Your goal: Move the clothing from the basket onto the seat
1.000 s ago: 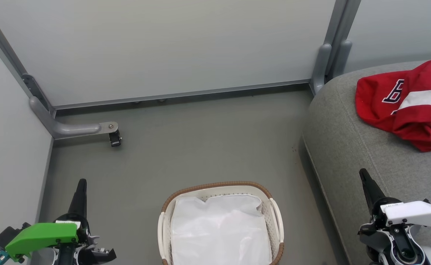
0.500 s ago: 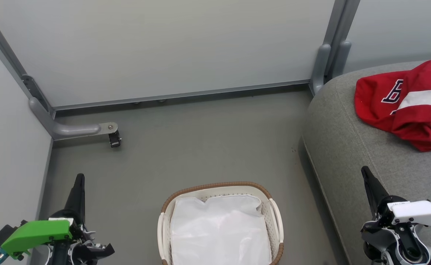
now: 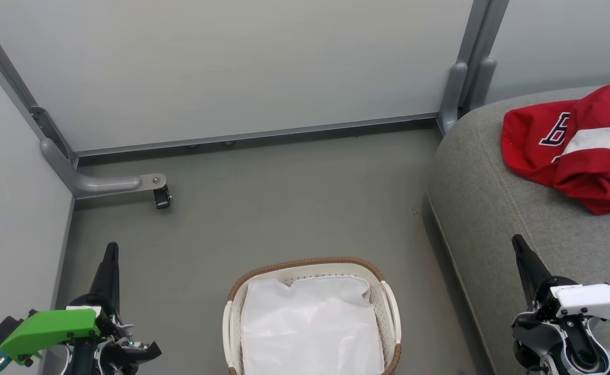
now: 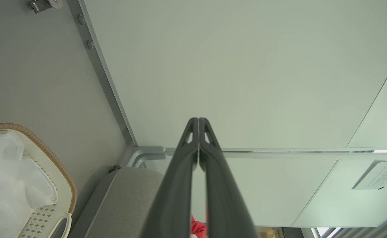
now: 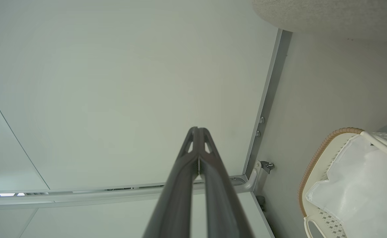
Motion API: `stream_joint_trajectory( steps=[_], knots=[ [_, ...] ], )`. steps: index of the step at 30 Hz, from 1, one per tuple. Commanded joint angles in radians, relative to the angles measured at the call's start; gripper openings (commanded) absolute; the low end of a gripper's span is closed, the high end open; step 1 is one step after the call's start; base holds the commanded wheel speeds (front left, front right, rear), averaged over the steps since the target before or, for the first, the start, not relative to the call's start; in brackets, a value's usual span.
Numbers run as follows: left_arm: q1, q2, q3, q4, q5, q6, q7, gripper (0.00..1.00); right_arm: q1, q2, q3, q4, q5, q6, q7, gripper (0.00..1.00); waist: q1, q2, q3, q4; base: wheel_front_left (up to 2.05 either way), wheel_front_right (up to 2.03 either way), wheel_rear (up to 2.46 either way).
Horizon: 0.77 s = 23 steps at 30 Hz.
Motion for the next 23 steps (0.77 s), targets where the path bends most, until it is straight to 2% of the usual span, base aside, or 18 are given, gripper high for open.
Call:
stream_joint_trajectory(
  steps=[1, 23],
  knots=[
    [-0.010, 0.007, 0.002, -0.002, -0.003, -0.007, 0.004, 0.00, 0.010, -0.004, -0.002, -0.004, 0.003, 0.000, 0.002, 0.00, 0.0000, 0.0000, 0.000, 0.000, 0.00, 0.00, 0.00],
    [-0.009, 0.007, 0.002, -0.002, -0.003, -0.007, 0.004, 0.00, 0.010, -0.004, -0.002, -0.004, 0.003, 0.000, 0.002, 0.00, 0.0000, 0.0000, 0.000, 0.000, 0.00, 0.00, 0.00]
  ],
)
